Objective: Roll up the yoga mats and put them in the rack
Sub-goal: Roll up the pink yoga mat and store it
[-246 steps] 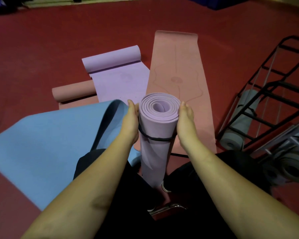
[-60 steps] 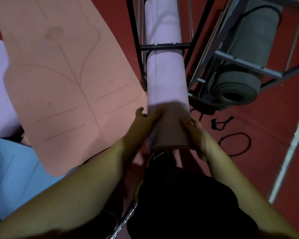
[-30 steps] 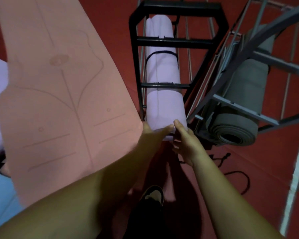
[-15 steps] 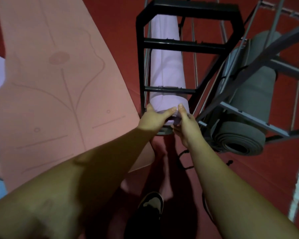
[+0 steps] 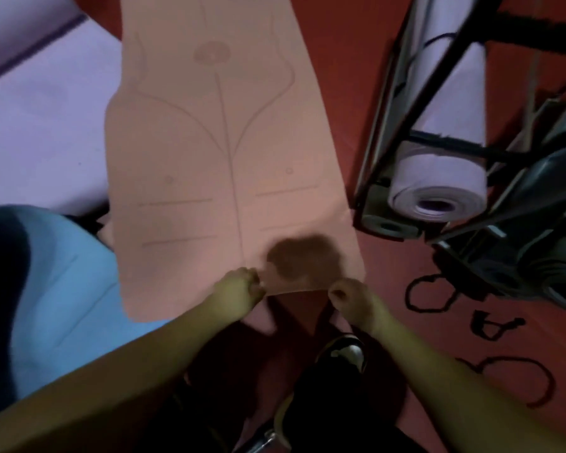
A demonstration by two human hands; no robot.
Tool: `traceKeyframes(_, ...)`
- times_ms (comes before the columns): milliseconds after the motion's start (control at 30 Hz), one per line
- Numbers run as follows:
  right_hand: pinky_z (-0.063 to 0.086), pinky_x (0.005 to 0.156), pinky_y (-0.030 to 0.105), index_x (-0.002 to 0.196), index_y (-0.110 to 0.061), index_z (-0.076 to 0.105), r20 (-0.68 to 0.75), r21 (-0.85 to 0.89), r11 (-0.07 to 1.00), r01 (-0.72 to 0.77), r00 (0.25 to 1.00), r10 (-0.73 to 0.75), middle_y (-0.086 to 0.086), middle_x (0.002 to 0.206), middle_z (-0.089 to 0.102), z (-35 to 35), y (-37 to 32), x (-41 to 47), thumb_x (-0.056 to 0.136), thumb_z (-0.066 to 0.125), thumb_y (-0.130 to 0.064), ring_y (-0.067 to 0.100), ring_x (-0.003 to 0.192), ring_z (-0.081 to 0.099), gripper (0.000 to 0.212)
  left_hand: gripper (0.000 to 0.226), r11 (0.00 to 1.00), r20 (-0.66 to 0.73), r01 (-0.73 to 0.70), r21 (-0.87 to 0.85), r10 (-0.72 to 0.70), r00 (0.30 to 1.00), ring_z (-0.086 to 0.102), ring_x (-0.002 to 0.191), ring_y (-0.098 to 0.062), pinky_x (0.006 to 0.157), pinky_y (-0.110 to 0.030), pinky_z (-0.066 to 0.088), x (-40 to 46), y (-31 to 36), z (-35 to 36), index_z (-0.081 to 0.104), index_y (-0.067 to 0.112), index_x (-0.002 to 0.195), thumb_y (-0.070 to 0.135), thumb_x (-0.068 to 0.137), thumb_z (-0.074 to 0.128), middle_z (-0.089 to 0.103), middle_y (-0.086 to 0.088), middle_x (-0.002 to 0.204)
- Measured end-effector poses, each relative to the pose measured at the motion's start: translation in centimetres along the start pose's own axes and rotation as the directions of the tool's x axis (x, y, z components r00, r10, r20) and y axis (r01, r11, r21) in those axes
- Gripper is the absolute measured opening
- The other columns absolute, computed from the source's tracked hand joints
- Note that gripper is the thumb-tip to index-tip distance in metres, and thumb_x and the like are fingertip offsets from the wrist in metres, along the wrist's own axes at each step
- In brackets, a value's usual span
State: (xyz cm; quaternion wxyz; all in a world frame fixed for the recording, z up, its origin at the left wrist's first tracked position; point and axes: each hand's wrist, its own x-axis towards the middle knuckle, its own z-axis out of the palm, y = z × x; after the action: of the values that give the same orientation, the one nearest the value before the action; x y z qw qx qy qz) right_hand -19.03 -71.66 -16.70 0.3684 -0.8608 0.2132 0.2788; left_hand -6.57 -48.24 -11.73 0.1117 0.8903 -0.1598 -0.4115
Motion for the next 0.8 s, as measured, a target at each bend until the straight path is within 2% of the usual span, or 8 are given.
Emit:
traceKeyframes(33, 0.047, 0.080, 0.037, 0.096, -0.009, 0.071, 0.025, -0.074, 0.996, 0.049, 0.999, -0.047, 0.012, 0.099, 0.068, 0.9, -0.9, 0.9, 0.081, 0.048, -0.042, 0.032, 0.095, 0.064, 0.043, 0.068, 0.994, 0.016, -0.003, 0.105, 0.001, 1.000, 0.051, 0.123, -0.032, 0.095, -0.033, 0.041, -0.3, -2.6, 0.4, 0.057, 0.016, 0.131, 0.062, 0.087, 0.031, 0.055, -0.009, 0.131)
traceKeyframes(100, 0.046, 0.088, 0.036, 0.113, -0.014, 0.067, 0.107, -0.238, 0.968, 0.083, 0.993, -0.059, 0.010, 0.115, 0.063, 2.3, -1.8, 2.3, 0.077, 0.045, -0.055, 0.030, 0.108, 0.059, 0.059, 0.064, 0.968, 0.006, 0.019, 0.250, -0.022, 1.000, 0.040, 0.132, -0.029, 0.105, -0.037, 0.035, -0.4, -6.6, 0.9, 0.041, 0.024, 0.147, 0.060, 0.094, 0.039, 0.043, -0.004, 0.145)
traceKeyframes(167, 0.040, 0.100, 0.034, 0.136, -0.017, 0.052, 0.168, -0.414, 0.906, 0.092, 0.986, -0.024, 0.007, 0.139, 0.048, 3.0, -2.6, 3.3, 0.087, 0.058, -0.052, 0.027, 0.127, 0.046, 0.060, 0.064, 0.944, 0.003, 0.004, 0.329, -0.005, 1.000, 0.031, 0.136, -0.028, 0.109, -0.038, 0.028, -0.1, -9.9, 1.6, 0.024, 0.025, 0.155, 0.051, 0.099, 0.043, 0.031, -0.003, 0.153)
traceKeyframes(233, 0.032, 0.109, 0.033, 0.148, -0.018, 0.039, 0.158, -0.481, 0.868, 0.123, 0.986, -0.052, 0.007, 0.154, 0.031, 4.1, -3.0, 4.9, 0.089, 0.061, -0.050, 0.026, 0.139, 0.033, 0.070, 0.069, 0.917, 0.010, 0.004, 0.400, -0.009, 1.000, 0.027, 0.136, -0.029, 0.109, -0.040, 0.025, 0.3, -12.6, 2.4, 0.017, 0.023, 0.156, 0.044, 0.097, 0.046, 0.024, -0.006, 0.156)
traceKeyframes(467, 0.032, 0.108, 0.040, 0.153, -0.022, 0.024, 0.191, -0.630, 0.764, 0.137, 0.981, -0.018, 0.003, 0.158, 0.019, 6.5, -3.2, 8.8, 0.091, 0.062, -0.036, 0.026, 0.142, 0.025, 0.075, 0.067, 0.809, -0.072, 0.112, 0.578, -0.086, 0.994, 0.017, 0.142, -0.033, 0.115, -0.048, 0.019, 2.7, -15.7, 5.0, -0.009, 0.023, 0.155, 0.025, 0.103, 0.033, 0.005, -0.008, 0.159)
traceKeyframes(600, 0.035, 0.104, 0.040, 0.151, -0.024, 0.026, 0.168, -0.663, 0.737, 0.127, 0.986, -0.019, 0.002, 0.158, 0.022, 7.7, -2.8, 10.0, 0.095, 0.055, -0.030, 0.026, 0.139, 0.030, 0.063, 0.060, 0.771, -0.099, 0.101, 0.629, -0.049, 0.994, 0.030, 0.133, -0.031, 0.109, -0.044, 0.030, 4.3, -16.6, 5.4, -0.002, 0.016, 0.153, 0.018, 0.103, 0.030, 0.014, -0.010, 0.152)
traceKeyframes(700, 0.041, 0.100, 0.038, 0.148, -0.022, 0.036, 0.148, -0.625, 0.770, 0.129, 0.988, -0.045, 0.002, 0.155, 0.031, 7.7, -2.6, 10.3, 0.094, 0.053, -0.024, 0.028, 0.134, 0.038, 0.056, 0.054, 0.814, 0.016, 0.055, 0.578, -0.079, 0.997, 0.035, 0.134, -0.030, 0.104, -0.042, 0.034, 5.3, -16.9, 4.6, 0.011, 0.019, 0.154, 0.020, 0.103, 0.032, 0.023, -0.007, 0.155)
traceKeyframes(800, 0.039, 0.104, 0.033, 0.143, -0.020, 0.049, 0.131, -0.525, 0.843, 0.119, 0.990, -0.058, 0.004, 0.151, 0.043, 7.2, -2.8, 9.9, 0.097, 0.050, -0.018, 0.028, 0.132, 0.044, 0.046, 0.052, 0.847, 0.083, 0.008, 0.531, -0.061, 0.995, 0.034, 0.138, -0.030, 0.106, -0.042, 0.033, 5.3, -17.9, 4.1, 0.019, 0.021, 0.154, 0.027, 0.104, 0.035, 0.021, -0.006, 0.160)
